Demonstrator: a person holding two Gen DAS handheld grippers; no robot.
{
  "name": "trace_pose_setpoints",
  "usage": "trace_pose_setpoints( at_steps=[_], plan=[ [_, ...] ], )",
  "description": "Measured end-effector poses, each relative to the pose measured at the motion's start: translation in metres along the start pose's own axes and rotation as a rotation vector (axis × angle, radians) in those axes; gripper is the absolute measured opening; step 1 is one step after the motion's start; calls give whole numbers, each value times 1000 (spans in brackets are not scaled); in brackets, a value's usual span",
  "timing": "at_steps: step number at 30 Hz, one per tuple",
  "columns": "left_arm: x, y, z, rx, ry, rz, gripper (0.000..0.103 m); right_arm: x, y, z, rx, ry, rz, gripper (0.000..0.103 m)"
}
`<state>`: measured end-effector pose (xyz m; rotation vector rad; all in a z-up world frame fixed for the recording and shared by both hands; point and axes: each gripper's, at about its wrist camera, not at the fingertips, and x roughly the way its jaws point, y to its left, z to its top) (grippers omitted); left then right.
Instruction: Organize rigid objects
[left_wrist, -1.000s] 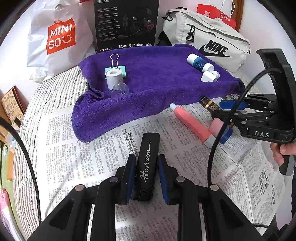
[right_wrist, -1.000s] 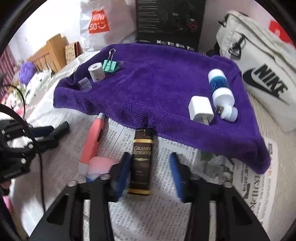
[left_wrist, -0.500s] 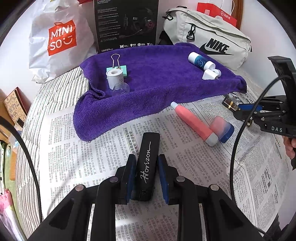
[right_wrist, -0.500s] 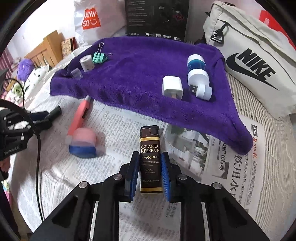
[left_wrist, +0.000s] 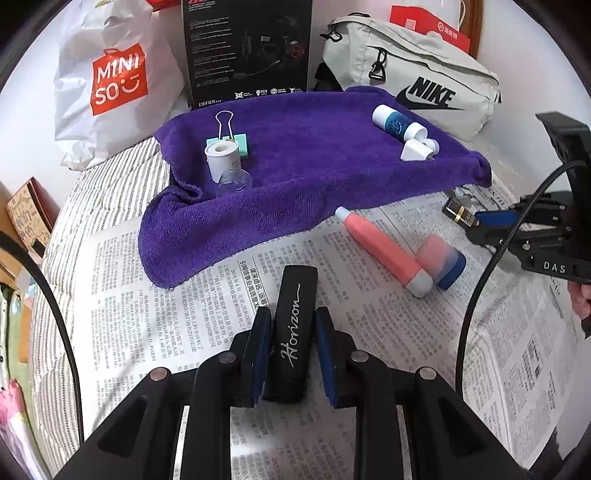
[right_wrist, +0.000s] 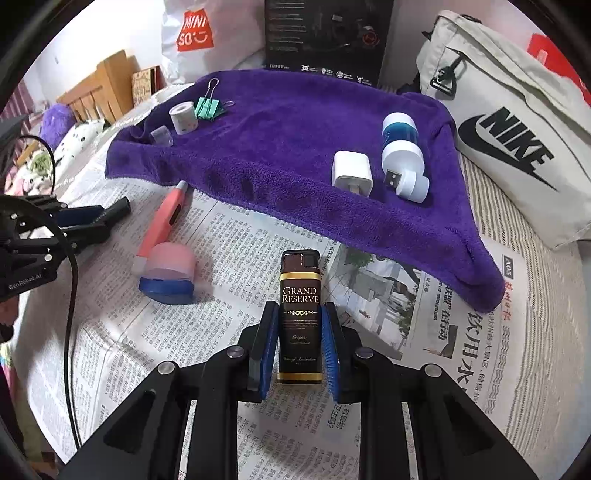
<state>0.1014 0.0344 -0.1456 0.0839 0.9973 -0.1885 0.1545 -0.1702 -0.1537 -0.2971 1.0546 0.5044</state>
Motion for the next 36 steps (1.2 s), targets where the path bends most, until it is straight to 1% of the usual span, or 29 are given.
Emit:
trace_pose_setpoints(
  at_steps=[2, 9, 12, 15, 17, 19, 25, 32, 36],
  plan=[
    [0, 0, 0, -20, 1, 1, 24, 0, 0, 0, 2, -2, 0, 23],
    [-5, -2, -2, -21, 13, 3, 23, -6, -4, -2, 24, -3, 22, 23],
    [-11, 0, -4, -33, 7, 4, 23, -14, -5, -4, 23, -16, 16, 23],
    [-13, 3, -5, -35, 11, 0, 23, -15, -8, -5, 29, -8, 9, 23],
    [-9, 2, -7, -21, 30, 13, 23, -14, -9, -7, 28, -1, 4, 23],
    [-8, 1, -9, -17, 27, 19, 23, -10, -9, -8, 30, 12, 9, 23],
    [-8, -5, -8, 19, 38, 42, 23, -8, -9, -11, 33, 15, 8, 24],
    [-7, -1, -8, 14, 35, 24, 23, -9, -9, -16, 13, -4, 11, 24],
    [-7, -1, -8, 13, 37, 21, 23, -8, -10, -16, 25, -19, 22, 24]
  ],
)
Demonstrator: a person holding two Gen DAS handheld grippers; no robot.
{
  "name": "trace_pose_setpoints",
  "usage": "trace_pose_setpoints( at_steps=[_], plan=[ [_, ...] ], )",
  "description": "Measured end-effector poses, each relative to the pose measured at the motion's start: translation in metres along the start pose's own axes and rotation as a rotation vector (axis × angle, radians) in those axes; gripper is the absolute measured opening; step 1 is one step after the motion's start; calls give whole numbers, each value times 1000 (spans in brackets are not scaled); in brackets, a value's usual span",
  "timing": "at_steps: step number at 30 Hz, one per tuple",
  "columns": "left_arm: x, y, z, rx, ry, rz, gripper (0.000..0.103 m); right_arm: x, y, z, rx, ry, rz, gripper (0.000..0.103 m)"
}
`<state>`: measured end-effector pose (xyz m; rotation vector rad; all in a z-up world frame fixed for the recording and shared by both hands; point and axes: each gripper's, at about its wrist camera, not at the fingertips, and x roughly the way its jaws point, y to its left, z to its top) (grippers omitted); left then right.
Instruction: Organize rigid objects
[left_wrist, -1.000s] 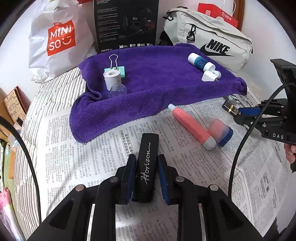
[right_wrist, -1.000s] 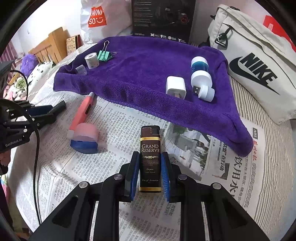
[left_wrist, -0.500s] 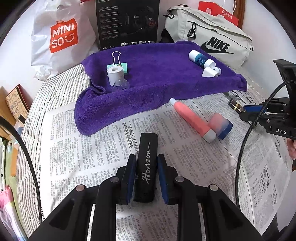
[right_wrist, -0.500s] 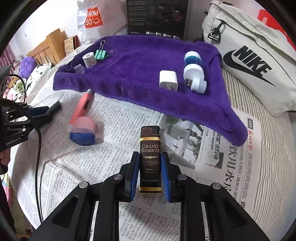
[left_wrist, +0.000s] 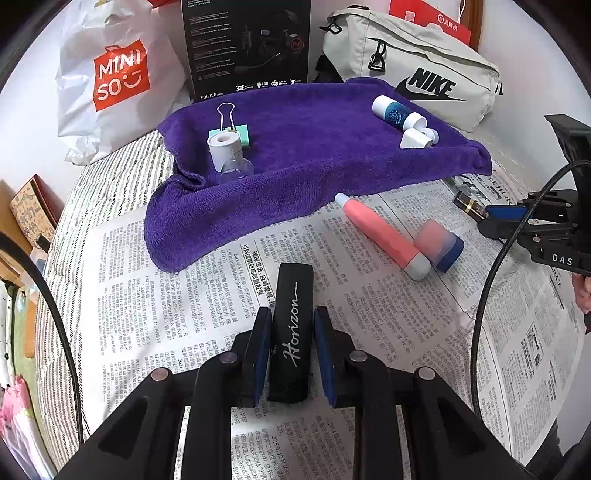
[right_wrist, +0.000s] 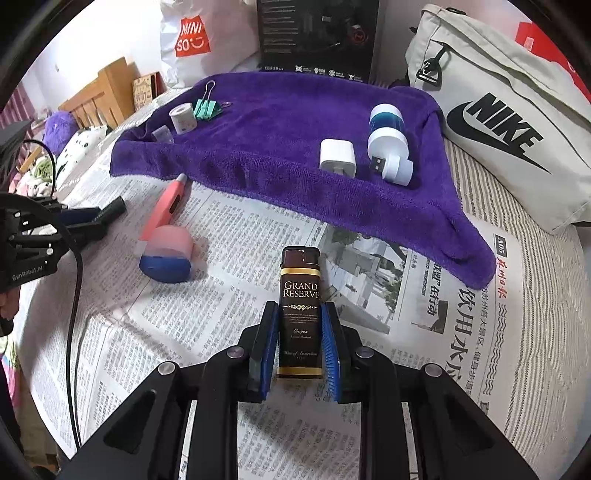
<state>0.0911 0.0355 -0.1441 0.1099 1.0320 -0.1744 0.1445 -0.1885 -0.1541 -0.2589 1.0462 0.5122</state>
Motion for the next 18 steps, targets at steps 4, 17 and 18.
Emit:
trace_pose_setpoints(
  at_steps=[4, 17, 18],
  plan=[
    [-1, 3, 0, -29, -2, -17, 22, 0, -2, 2, 19, 6, 12, 23],
    [-17, 12, 12, -70, -9, -29, 22, -18, -10, 12, 38, 10, 30, 23],
    [-19, 12, 14, -70, -12, -33, 22, -20, -11, 14, 38, 7, 28, 23]
  ],
)
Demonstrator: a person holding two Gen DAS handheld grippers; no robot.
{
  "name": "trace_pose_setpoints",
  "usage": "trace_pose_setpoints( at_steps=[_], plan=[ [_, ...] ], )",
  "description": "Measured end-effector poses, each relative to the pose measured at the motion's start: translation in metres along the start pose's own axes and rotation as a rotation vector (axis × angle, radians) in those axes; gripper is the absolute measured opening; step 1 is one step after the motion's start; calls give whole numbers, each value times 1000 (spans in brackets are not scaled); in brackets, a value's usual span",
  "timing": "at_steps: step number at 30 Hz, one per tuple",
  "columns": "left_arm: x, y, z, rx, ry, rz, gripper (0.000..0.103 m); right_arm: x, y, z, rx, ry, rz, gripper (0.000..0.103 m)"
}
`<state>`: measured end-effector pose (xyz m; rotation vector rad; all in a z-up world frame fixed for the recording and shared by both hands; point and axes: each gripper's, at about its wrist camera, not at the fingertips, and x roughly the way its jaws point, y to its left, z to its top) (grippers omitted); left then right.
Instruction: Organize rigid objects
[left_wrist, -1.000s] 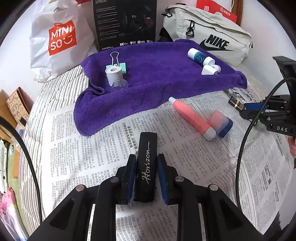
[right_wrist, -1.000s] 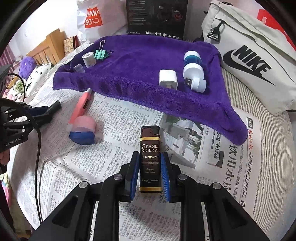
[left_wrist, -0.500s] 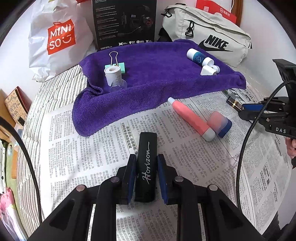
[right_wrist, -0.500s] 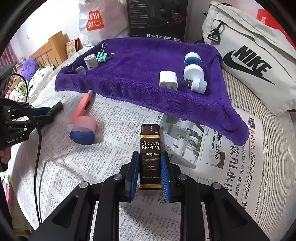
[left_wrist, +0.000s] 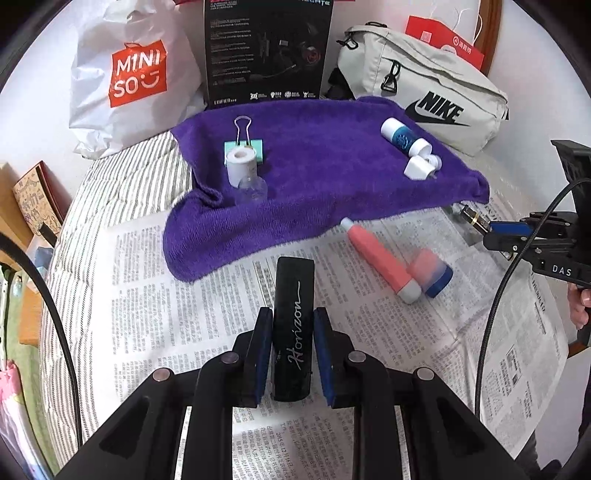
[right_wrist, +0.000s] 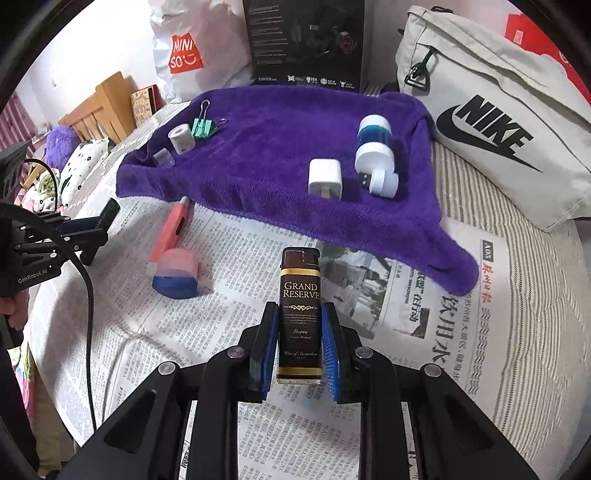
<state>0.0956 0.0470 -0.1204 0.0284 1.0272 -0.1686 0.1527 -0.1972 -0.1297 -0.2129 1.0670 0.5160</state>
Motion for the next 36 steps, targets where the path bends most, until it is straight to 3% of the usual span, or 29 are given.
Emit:
trace_pose_setpoints(
  at_steps=[7, 10, 16, 20, 36],
  plan=[
    [-2, 0, 12, 9, 11, -9, 19, -6, -1, 12, -2, -8, 9, 23],
    [7, -1, 8, 27, 39, 34, 19, -6, 2, 14, -13, -7, 10, 23],
    [12, -3, -3, 34, 49, 4, 20, -2, 3, 12, -13, 0, 12, 23],
    [21, -11, -7, 71, 83, 38, 23, 3, 2, 8, -9, 15, 17, 23],
    [16, -3, 0, 16, 52, 4, 21, -1, 0, 6, -6, 14, 27, 23]
  ],
)
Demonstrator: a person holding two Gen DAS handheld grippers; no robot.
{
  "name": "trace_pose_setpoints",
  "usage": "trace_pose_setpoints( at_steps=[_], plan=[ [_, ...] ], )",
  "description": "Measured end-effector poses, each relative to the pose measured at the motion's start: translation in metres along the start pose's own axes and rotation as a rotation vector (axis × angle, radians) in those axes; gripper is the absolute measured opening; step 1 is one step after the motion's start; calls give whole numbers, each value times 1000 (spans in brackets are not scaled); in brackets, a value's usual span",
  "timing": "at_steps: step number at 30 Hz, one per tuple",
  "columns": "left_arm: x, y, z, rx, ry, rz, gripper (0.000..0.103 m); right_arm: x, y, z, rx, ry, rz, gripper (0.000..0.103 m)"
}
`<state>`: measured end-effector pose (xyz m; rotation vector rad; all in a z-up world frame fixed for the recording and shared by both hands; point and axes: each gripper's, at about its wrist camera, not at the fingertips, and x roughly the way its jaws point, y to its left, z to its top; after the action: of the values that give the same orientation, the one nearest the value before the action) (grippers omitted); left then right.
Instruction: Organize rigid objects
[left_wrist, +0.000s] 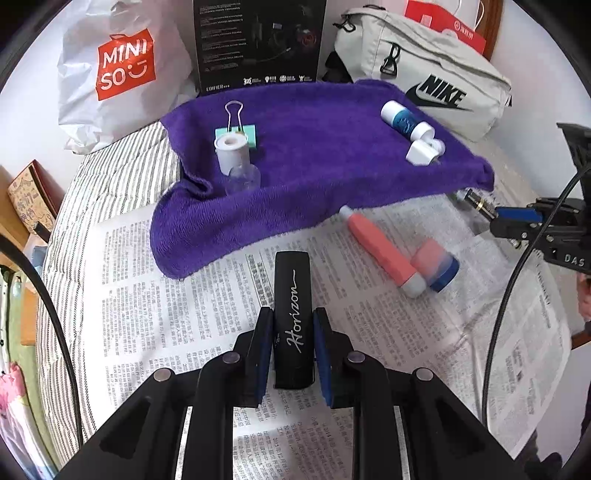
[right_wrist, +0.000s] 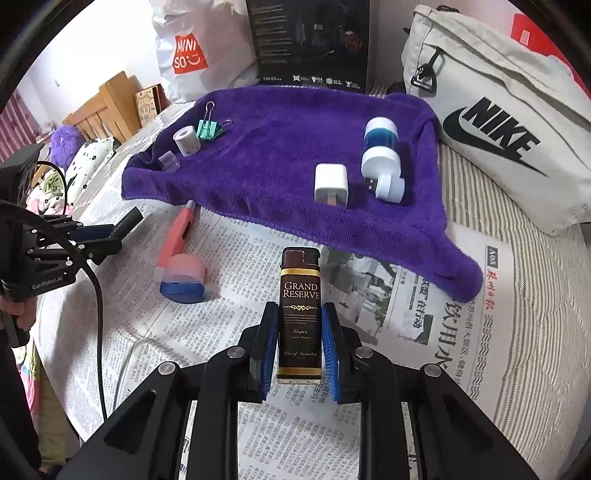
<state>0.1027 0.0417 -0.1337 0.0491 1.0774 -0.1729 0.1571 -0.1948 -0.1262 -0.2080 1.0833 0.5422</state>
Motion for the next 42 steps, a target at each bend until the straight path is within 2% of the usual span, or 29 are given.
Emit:
trace_pose_setpoints(
  at_steps=[13, 23, 34, 42],
  plan=[
    [-20, 6, 24, -7, -40, -20, 21, -10, 3, 27, -5, -17, 30, 23],
    [-19, 13, 57, -5, -57, -36, 21, -9, -3, 64, 8, -41, 43, 23],
    [6, 17, 98, -1, -49, -55, 21, 6, -17, 116, 28, -70, 39, 23],
    [35, 17, 117, -2, -25, -78, 21, 36, -27, 135, 41, -59, 16, 23]
  ],
)
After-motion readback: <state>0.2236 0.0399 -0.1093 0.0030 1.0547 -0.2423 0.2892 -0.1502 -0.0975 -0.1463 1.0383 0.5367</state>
